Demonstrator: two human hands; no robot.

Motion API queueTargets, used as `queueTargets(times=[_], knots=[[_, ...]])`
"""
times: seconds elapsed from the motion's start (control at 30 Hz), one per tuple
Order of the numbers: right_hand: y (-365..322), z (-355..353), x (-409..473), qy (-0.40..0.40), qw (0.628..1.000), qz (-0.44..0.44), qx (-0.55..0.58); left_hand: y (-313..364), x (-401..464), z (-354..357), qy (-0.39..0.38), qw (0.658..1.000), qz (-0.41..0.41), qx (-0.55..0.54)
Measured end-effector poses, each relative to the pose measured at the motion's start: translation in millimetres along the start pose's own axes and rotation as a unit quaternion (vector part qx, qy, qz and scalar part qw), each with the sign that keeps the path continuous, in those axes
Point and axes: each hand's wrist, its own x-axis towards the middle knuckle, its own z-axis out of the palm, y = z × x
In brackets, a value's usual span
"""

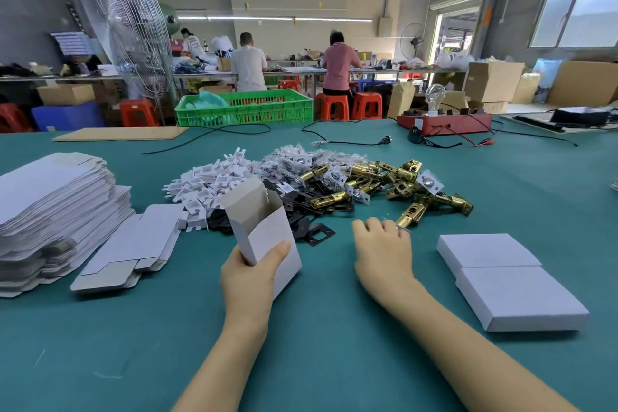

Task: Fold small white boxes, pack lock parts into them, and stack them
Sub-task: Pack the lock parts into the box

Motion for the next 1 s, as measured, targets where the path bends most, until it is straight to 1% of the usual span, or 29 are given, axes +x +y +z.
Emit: queueTargets(times=[0.03, 0.07, 0.1, 0.13, 0.2, 0.3, 0.37, 0.47, 0.5, 0.6, 0.63, 0.7, 0.83, 0.93, 1.0], knots=[[7.3, -1.7, 3.3, -0.062, 0.998, 0.014, 0.009, 0.0, 0.0, -0.2, 0.0, 1.0, 0.001, -0.001], [15.3, -3.5, 7.5, -0.129, 0.991, 0.015, 0.015, 0.3, 0.0, 0.0, -0.001, 1.0, 0.002, -0.001], [22.2, -6.1, 11.5, -0.179, 0.984, 0.005, 0.024, 0.5, -0.2, 0.1, -0.002, 1.0, 0.003, -0.002], [27.6, -8.2, 14.6, -0.198, 0.979, -0.014, 0.037, 0.3, -0.4, 0.1, -0.004, 1.0, 0.003, -0.002], [35.0, -11.2, 16.8, -0.191, 0.979, -0.036, 0.055, -0.2, -0.6, 0.1, -0.005, 1.0, 0.001, -0.003], [41.0, -18.0, 18.5, -0.172, 0.979, -0.034, 0.102, 0.7, -1.1, -0.1, -0.005, 1.0, 0.0, -0.005], [48.3, -22.7, 21.2, -0.194, 0.97, -0.031, 0.142, 1.5, -2.0, 0.0, -0.007, 1.0, 0.0, -0.002], [63.2, -31.1, 26.3, -0.216, 0.965, -0.034, 0.146, 2.8, -2.9, 0.4, -0.009, 1.0, -0.002, 0.0], [68.0, -33.9, 26.9, -0.218, 0.961, -0.027, 0.169, 2.9, -3.2, 0.4, -0.009, 1.0, -0.004, 0.0], [77.3, -43.4, 26.9, -0.236, 0.925, 0.011, 0.298, 2.4, -3.8, 0.5, -0.01, 1.0, -0.006, 0.003], [78.6, -46.6, 26.6, -0.24, 0.917, 0.015, 0.32, 2.7, -4.5, 0.8, -0.013, 1.0, -0.007, 0.001], [80.1, -53.6, 25.9, -0.228, 0.911, 0.011, 0.343, 4.1, -6.9, 1.8, -0.036, 0.999, -0.013, -0.004], [79.8, -77.4, 24.8, -0.156, 0.9, -0.003, 0.407, 7.4, -15.3, 7.0, -0.13, 0.991, -0.02, 0.024], [74.6, -102.3, 23.0, -0.091, 0.905, -0.047, 0.413, 9.6, -21.0, 11.2, -0.191, 0.981, -0.005, 0.046], [67.3, -120.1, 19.1, -0.036, 0.905, -0.085, 0.415, 10.0, -23.7, 12.3, -0.216, 0.975, 0.001, 0.05]])
